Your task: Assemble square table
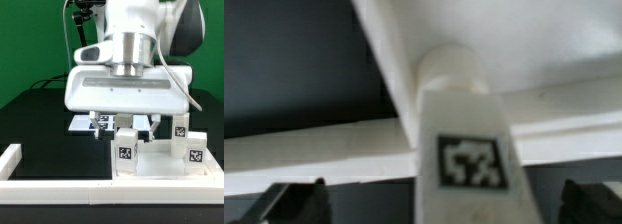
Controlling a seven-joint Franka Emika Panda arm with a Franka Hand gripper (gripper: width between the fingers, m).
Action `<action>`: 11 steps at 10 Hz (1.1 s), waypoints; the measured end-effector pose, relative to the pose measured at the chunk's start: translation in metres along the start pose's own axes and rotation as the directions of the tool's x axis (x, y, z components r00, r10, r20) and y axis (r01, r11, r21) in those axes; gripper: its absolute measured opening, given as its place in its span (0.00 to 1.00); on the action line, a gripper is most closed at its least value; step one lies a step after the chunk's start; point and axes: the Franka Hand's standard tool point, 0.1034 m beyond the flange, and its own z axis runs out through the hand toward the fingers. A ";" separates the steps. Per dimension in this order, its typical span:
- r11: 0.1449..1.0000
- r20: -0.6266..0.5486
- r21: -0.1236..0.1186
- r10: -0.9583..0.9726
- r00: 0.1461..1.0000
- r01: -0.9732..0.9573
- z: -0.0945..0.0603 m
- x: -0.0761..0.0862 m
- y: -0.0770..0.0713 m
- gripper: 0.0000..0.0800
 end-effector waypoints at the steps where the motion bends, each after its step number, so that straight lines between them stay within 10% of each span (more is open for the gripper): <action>1: 1.000 0.018 0.010 0.001 1.000 -0.001 -0.003 0.007 0.005 0.81; 6: 0.997 0.453 0.045 0.041 0.891 -0.069 0.005 0.013 0.006 0.81; 11: 0.993 0.474 0.012 0.095 0.875 -0.114 0.019 0.016 -0.004 0.81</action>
Offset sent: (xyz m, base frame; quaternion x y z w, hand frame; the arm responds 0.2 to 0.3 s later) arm 0.0162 0.0050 -0.0067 0.0834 -0.2594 0.0603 0.9603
